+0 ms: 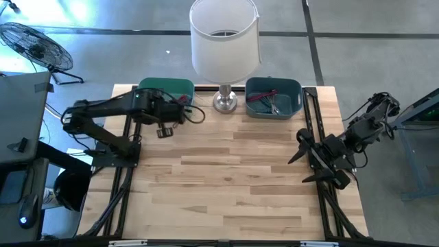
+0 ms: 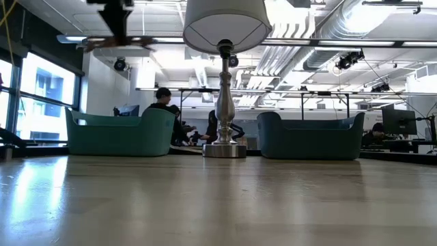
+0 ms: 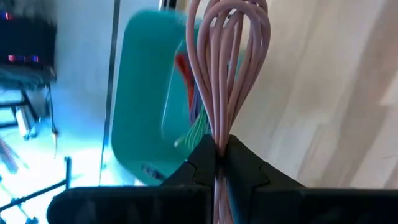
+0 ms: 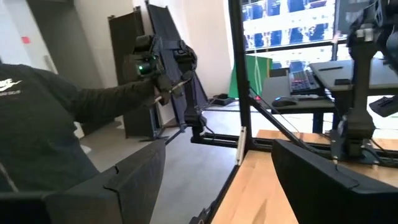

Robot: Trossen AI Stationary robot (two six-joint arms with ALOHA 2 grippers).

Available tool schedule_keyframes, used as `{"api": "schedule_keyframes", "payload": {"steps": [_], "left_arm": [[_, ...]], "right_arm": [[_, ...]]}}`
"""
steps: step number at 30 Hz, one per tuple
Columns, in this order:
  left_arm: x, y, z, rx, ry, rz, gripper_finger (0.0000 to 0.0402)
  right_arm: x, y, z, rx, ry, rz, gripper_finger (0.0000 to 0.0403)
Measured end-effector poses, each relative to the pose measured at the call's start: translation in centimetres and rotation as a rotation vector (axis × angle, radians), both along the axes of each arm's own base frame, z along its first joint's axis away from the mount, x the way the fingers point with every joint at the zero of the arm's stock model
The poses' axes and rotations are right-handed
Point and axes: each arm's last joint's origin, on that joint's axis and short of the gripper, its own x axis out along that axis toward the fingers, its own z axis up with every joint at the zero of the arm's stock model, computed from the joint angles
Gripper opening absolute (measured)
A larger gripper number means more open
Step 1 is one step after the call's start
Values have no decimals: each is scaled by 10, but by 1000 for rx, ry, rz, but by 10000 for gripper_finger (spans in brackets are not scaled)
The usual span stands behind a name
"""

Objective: Pick & Place USB Port
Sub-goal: Put the light pink charger cable into the green bin, then return to Home Position

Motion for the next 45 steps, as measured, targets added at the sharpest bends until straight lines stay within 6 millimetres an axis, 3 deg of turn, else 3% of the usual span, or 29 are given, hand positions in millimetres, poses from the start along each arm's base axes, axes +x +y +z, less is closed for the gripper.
{"api": "schedule_keyframes", "payload": {"steps": [5,12,24,32,35,40,45], "left_arm": [[-19,16,-20,-9,102,11,10],[-23,40,-30,31,248,-60,10],[-40,116,-28,-48,180,-118,9],[-59,145,-28,-138,50,-123,9],[-64,148,-29,-158,30,-109,32],[-68,152,-29,-166,27,-105,105],[-67,151,-45,-219,34,-102,162]], "right_arm": [[1,-2,0,1,0,-59,287],[2,-4,0,1,0,-153,287],[14,2,1,54,-11,-242,287],[30,14,-6,52,16,-270,287],[36,18,-8,51,16,-290,287],[43,23,-11,35,11,-307,287],[48,27,-13,27,15,-307,287]]}}
